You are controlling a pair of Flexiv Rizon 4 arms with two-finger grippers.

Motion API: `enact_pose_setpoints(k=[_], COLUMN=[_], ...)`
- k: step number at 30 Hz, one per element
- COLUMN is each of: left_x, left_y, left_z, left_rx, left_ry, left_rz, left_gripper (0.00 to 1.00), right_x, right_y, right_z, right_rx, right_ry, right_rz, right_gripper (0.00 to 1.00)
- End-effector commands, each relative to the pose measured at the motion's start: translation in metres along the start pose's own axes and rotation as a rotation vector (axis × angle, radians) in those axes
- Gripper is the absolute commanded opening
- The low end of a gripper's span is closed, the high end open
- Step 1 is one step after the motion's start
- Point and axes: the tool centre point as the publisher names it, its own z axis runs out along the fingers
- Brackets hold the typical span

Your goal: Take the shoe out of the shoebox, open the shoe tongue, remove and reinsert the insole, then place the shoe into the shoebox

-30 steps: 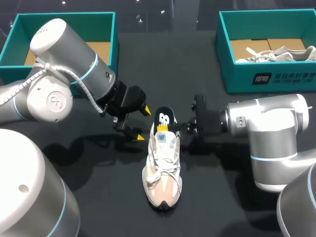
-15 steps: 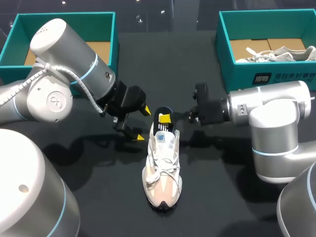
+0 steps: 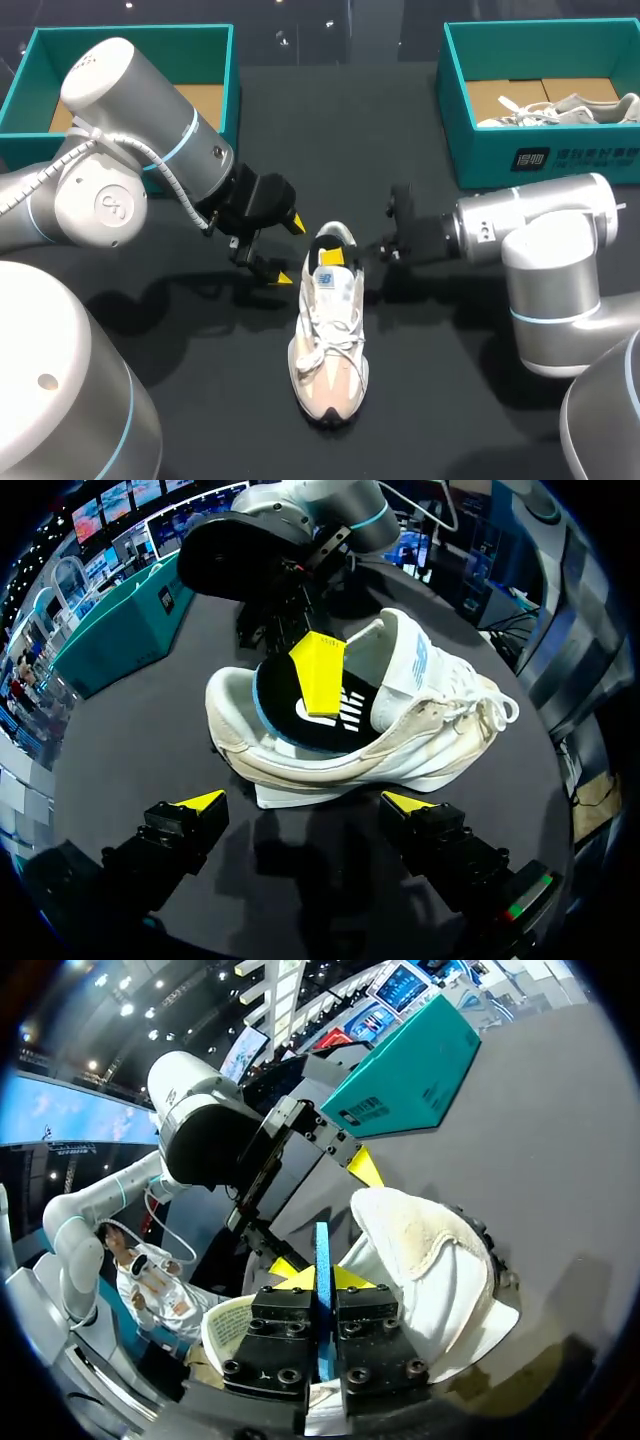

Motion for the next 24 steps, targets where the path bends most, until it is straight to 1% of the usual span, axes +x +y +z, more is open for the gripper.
enact_pose_setpoints(k=[1,5,8,9,10,13,16,24], left_x=[0.000,0.000,0.000,0.000,0.000,0.000,0.000,0.000], left_y=[0.000,0.000,0.000,0.000,0.000,0.000,0.000,0.000], left_z=[0.001,0.001,0.001,0.001,0.001,0.001,0.001,0.001], left_rx=[-0.001,-0.001,-0.001,-0.001,-0.001,-0.001,-0.001,-0.001], left_ry=[0.000,0.000,0.000,0.000,0.000,0.000,0.000,0.000], left_rz=[0.000,0.000,0.000,0.000,0.000,0.000,0.000,0.000], left_gripper=[1.00,1.00,1.00,1.00,1.00,1.00,1.00,1.00], right_x=[0.003,0.006,0.009,0.010,0.011,0.012,0.013,0.010], right_y=[-0.013,-0.016,-0.013,-0.011,-0.008,-0.001,0.006,0.019], right_z=[0.005,0.007,0.005,0.005,0.004,0.002,-0.001,-0.007], right_rx=[-0.012,-0.009,-0.014,-0.015,-0.015,-0.007,0.003,0.023], right_ry=[-0.005,-0.005,-0.020,-0.024,-0.028,-0.043,-0.055,-0.093], right_rz=[0.008,0.015,0.005,-0.001,-0.008,-0.029,-0.045,-0.065], right_gripper=[0.00,0.00,0.00,0.11,0.20,0.34,0.35,0.31])
